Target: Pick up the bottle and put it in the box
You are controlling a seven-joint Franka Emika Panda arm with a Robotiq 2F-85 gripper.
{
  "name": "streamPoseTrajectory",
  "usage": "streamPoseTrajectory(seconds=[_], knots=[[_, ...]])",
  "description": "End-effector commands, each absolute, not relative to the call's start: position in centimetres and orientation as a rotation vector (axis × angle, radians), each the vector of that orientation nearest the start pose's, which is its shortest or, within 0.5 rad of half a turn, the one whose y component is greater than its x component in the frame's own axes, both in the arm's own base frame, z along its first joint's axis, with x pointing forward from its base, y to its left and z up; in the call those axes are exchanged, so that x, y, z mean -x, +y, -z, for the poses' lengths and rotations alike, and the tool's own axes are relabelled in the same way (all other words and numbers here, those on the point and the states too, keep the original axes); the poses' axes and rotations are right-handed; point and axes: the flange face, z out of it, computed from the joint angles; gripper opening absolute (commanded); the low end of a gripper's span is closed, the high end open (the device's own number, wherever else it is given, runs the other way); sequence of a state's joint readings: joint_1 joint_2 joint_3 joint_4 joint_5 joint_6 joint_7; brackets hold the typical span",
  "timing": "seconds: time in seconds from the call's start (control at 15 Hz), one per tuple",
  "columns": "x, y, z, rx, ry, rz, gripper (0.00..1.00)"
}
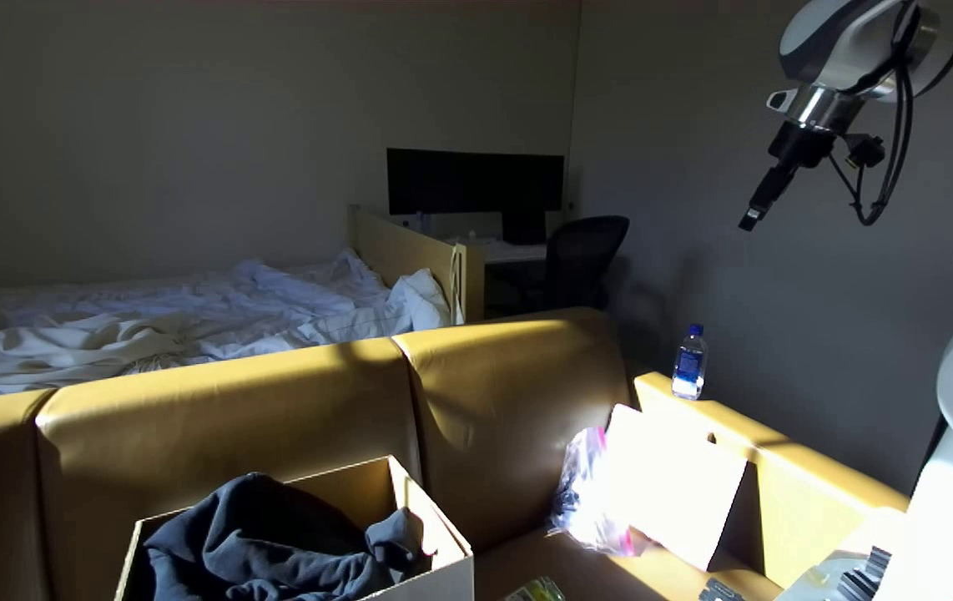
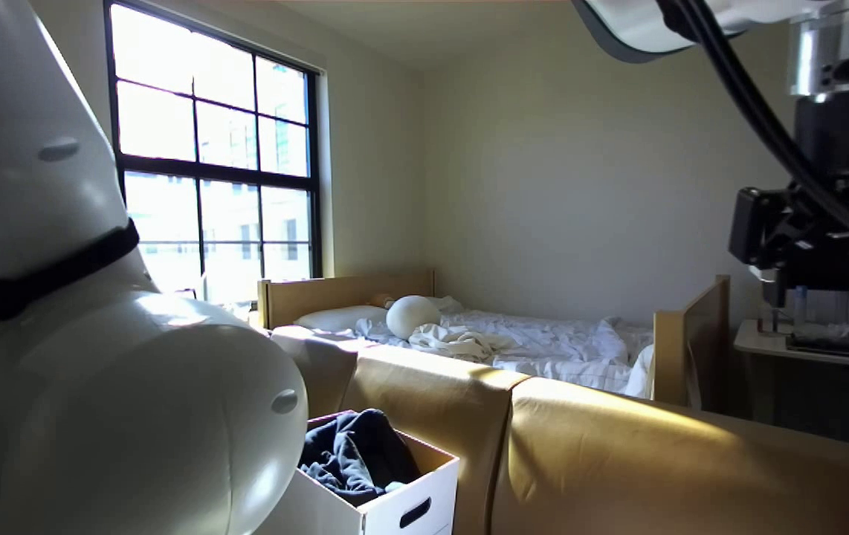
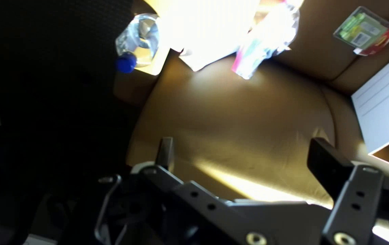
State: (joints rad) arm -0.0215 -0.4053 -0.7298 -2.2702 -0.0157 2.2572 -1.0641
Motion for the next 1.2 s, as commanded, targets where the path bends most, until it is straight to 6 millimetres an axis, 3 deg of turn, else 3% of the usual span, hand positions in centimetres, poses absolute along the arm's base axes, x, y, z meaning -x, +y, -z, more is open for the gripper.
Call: streamPoseTrajectory(seconds=[0.0, 0.07, 0.27, 0.33, 0.4, 0.6, 0.8, 1.07, 1.13], knots=[[-35.1, -41.3, -50.0, 3.216, -0.406, 0.645, 1.0], [-33.4, -38.8, -49.8, 3.166, -0.438, 0.653, 1.0], [-34.4, -40.9, -49.8, 3.206, -0.38, 0.625, 1.0], [-34.5, -40.5, -50.5, 3.171, -0.48, 0.674, 1.0], [-34.9, -40.1, -49.9, 3.093, -0.592, 0.633, 1.0], [-37.3, -40.2, -47.1, 3.078, -0.644, 0.561, 1.0], [-40.5, -40.0, -45.1, 3.083, -0.563, 0.807, 1.0], [-43.4, -39.5, -43.3, 3.121, -0.439, 1.066, 1.0], [-44.9, -40.4, -41.2, 3.155, -0.377, 1.022, 1.0]])
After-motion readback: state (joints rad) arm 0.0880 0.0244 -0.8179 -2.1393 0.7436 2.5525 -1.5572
